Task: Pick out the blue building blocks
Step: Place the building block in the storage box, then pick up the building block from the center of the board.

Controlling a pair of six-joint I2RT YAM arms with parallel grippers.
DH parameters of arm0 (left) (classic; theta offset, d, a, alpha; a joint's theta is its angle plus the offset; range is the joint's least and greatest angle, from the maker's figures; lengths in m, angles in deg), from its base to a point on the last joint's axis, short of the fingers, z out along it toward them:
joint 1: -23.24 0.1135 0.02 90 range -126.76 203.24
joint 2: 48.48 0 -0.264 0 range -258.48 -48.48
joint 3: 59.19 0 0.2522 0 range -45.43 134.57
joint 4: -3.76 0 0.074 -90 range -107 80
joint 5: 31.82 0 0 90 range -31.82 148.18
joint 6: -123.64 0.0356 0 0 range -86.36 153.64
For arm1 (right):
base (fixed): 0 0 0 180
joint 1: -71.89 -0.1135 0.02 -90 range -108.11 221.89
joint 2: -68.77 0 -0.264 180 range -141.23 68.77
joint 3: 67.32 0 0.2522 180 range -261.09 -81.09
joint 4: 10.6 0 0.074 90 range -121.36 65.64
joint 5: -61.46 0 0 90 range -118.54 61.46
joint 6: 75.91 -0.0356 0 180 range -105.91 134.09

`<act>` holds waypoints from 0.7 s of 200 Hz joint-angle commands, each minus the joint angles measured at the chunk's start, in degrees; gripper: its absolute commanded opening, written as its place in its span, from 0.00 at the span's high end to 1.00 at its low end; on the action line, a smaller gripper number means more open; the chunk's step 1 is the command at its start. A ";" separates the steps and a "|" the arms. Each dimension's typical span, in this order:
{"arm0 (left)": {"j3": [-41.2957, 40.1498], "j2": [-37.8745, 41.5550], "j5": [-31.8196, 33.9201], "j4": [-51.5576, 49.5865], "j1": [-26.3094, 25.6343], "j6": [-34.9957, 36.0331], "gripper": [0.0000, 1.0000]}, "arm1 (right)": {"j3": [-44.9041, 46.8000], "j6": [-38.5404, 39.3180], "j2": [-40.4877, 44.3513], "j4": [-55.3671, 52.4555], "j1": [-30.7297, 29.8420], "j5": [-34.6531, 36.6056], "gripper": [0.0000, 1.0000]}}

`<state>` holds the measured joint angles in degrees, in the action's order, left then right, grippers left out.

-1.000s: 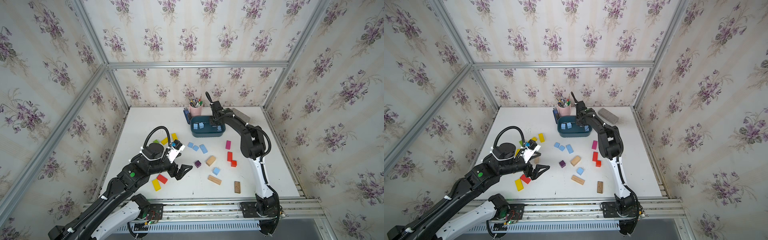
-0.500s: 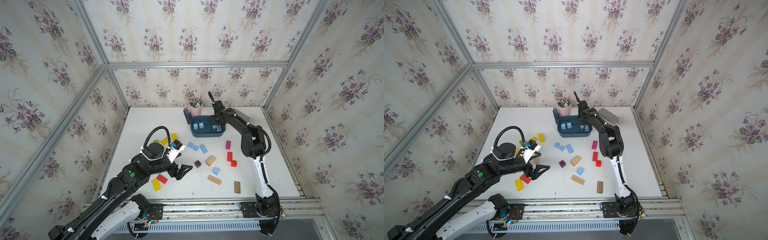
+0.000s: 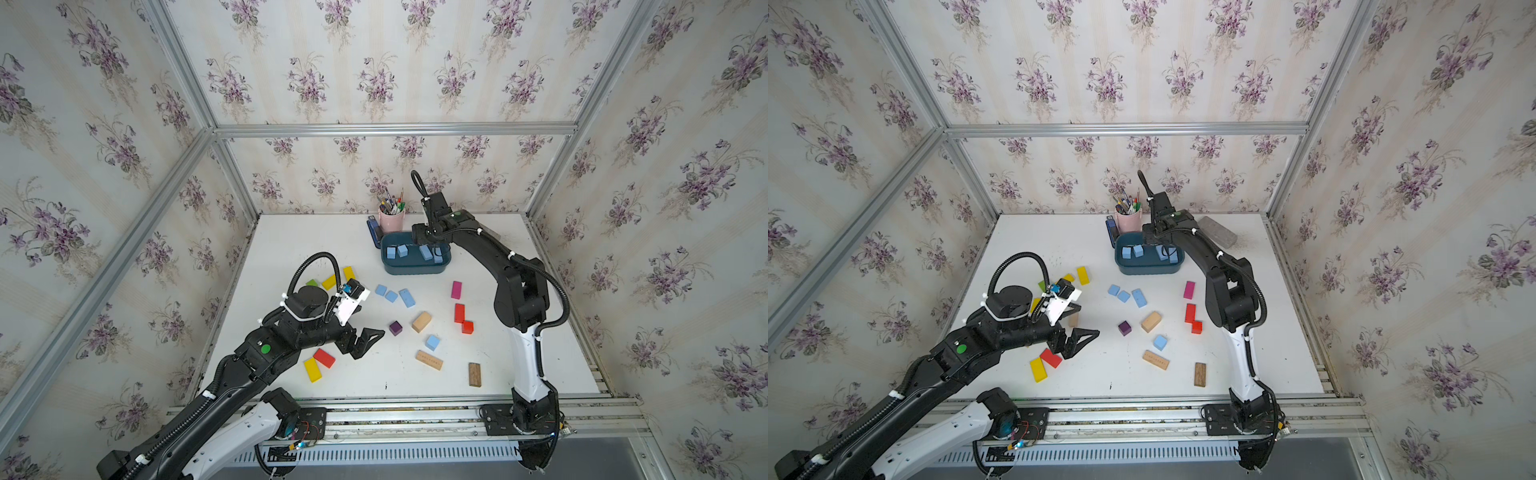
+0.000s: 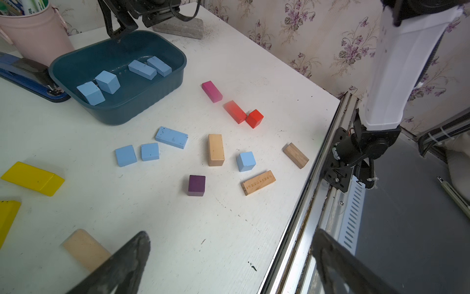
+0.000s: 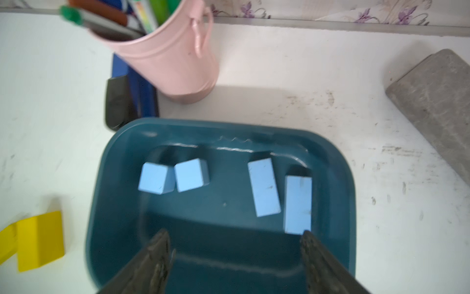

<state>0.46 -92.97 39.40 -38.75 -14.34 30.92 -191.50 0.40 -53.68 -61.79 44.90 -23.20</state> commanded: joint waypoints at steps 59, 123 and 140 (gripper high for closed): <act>-0.02 -0.15 0.86 0.01 0.10 0.14 0.01 | 25.68 -2.20 19.59 8.97 -8.95 1.32 0.14; 0.17 -0.75 0.67 0.01 0.05 0.43 0.01 | 40.55 -5.15 26.25 12.48 -13.97 2.13 0.11; 0.06 -0.77 0.90 0.02 0.10 0.52 0.01 | 43.09 -6.02 26.26 13.21 -14.56 2.30 0.11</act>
<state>0.46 -93.69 40.10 -38.84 -14.30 30.94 -150.78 -3.43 -27.91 -51.10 30.83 -21.93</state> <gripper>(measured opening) 0.993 0.892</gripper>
